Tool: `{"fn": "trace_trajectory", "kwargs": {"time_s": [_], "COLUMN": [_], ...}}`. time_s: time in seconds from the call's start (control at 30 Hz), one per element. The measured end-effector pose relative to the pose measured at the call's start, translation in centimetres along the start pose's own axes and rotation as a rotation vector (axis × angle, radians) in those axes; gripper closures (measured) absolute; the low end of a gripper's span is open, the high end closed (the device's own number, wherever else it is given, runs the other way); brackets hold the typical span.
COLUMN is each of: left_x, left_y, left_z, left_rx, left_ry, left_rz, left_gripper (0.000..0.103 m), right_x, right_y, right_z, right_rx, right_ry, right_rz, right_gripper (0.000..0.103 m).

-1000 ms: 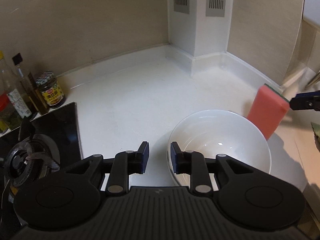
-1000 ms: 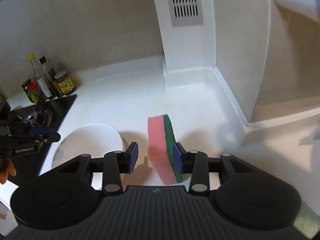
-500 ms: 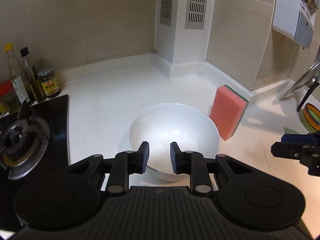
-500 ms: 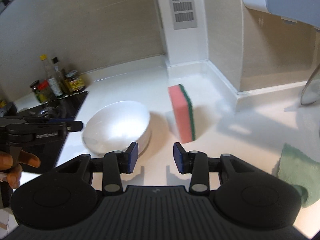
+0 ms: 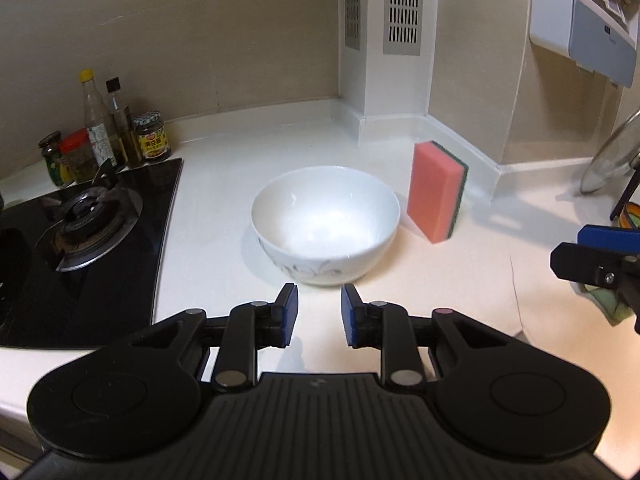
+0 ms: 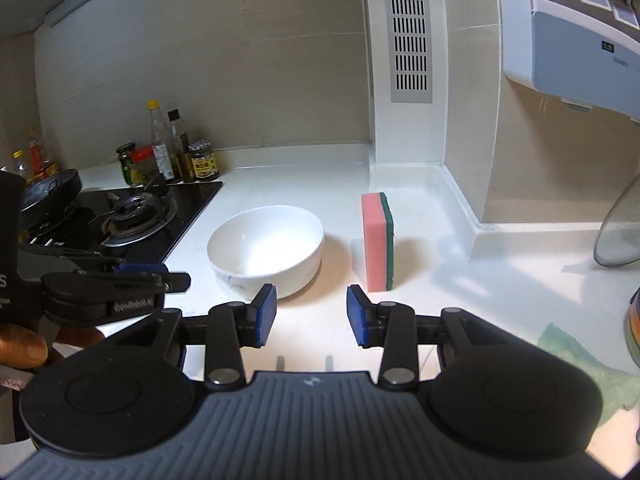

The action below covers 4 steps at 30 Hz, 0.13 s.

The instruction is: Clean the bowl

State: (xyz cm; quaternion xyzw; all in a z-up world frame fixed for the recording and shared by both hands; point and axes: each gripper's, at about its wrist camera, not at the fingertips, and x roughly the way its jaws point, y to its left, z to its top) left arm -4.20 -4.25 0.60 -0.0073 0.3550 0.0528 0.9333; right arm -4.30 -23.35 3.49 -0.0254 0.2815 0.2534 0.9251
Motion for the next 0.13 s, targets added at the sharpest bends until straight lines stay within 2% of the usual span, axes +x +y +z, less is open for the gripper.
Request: {"fn": "trace_trajectory", "kwargs": {"time_s": [0.13], "left_x": [-1.4], "left_y": [-0.2], "left_z": [-0.4], "left_rx": [0.004], "left_ry": [-0.028], "left_rz": [0.0], "left_gripper": [0.073], "right_x": [-1.1], "right_y": [-0.3], "right_z": [-0.7], "right_rx": [-0.003], "right_ry": [-0.001], "right_rz": [0.01], "right_gripper": [0.069]}}
